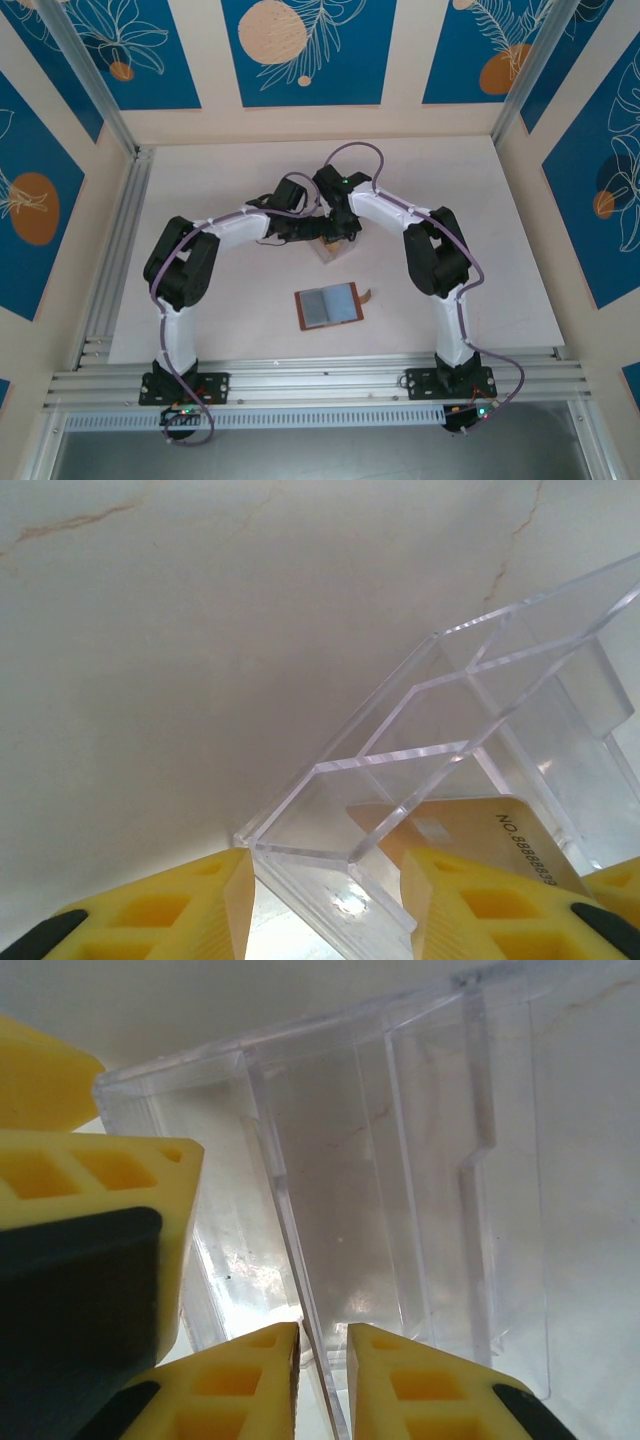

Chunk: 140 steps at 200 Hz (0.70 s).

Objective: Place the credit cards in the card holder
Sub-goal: Pick up the credit card from the storage box.

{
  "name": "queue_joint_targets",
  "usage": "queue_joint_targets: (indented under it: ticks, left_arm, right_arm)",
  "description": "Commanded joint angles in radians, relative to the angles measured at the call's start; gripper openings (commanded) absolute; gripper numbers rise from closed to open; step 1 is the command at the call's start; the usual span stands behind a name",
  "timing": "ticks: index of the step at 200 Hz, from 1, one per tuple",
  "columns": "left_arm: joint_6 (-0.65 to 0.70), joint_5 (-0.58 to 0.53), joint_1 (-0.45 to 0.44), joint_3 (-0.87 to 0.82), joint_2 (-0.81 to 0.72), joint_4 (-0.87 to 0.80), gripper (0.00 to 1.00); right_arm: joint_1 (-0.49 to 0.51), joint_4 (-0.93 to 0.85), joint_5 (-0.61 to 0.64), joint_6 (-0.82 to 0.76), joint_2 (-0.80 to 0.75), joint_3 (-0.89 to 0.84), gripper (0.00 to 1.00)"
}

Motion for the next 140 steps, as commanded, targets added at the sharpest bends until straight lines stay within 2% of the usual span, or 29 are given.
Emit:
queue_joint_targets:
  ticks: [1,19,55,101,140]
  left_arm:
    - [0.031,-0.068,-0.007,-0.011,0.068,-0.108,0.42]
    - [0.032,-0.07,-0.006,-0.011,0.066,-0.106,0.42]
    - [0.033,-0.07,-0.006,-0.01,0.069,-0.107,0.42]
    - [0.039,-0.062,-0.007,-0.002,0.079,-0.108,0.42]
    - [0.04,-0.058,-0.006,-0.002,0.08,-0.106,0.42]
  right_arm:
    - [0.018,-0.029,-0.012,-0.01,-0.055,0.029,0.21]
    - [0.018,-0.028,-0.016,-0.014,-0.053,0.029,0.13]
    - [0.019,-0.03,-0.016,-0.014,-0.054,0.029,0.04]
    - [0.016,-0.032,-0.035,-0.013,-0.061,0.028,0.06]
    - [0.001,-0.026,-0.065,-0.004,-0.062,0.026,0.13]
